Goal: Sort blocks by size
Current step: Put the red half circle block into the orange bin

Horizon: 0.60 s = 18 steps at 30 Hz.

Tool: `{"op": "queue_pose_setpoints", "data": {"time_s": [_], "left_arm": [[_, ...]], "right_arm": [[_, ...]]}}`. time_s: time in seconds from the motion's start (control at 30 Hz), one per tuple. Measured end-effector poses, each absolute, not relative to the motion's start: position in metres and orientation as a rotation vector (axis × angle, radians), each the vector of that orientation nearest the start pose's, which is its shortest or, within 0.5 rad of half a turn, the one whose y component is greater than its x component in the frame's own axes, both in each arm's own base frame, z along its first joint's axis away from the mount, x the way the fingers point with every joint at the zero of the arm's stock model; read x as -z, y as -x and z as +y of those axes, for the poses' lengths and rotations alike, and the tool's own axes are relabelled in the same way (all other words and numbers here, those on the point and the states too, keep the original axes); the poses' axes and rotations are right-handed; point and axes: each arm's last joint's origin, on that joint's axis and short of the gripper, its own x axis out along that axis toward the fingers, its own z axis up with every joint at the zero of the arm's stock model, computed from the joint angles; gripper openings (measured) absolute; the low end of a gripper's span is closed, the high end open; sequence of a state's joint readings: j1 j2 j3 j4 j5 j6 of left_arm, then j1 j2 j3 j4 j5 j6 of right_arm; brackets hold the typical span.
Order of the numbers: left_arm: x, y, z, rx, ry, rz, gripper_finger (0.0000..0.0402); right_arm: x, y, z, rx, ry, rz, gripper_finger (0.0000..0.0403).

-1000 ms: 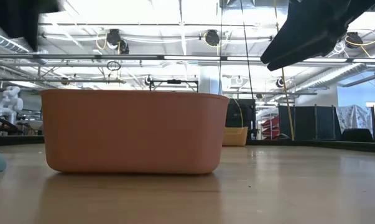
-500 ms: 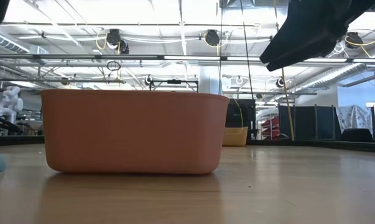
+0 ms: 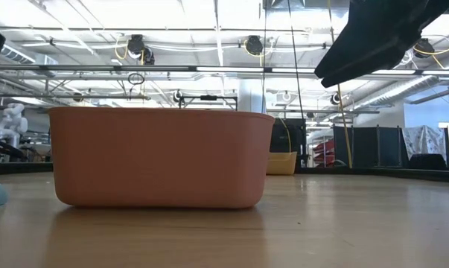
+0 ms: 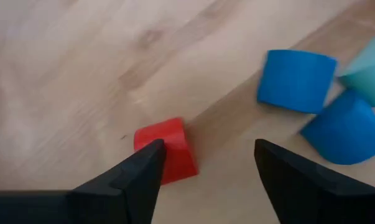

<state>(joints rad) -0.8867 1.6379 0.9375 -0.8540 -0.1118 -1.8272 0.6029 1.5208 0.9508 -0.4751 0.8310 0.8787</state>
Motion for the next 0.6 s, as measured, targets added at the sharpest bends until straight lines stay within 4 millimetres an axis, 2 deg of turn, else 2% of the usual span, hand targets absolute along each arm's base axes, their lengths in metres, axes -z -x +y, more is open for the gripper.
{"op": "queue_pose_setpoints", "data": {"time_s": [0.23, 0.6], "left_arm": [[-0.1554, -0.1652, -0.2003, -0.786, 0.714, 1.385, 0.0297], [-0.1612, -0.1661, -0.2033, -0.797, 0.737, 1.443, 0.0302]], "right_arm": [[-0.2100, -0.2504, 0.1463, 0.513, -0.143, 0.613, 0.0256], [-0.2105, -0.2511, 0.1469, 0.510, -0.151, 0.606, 0.0256]]}}
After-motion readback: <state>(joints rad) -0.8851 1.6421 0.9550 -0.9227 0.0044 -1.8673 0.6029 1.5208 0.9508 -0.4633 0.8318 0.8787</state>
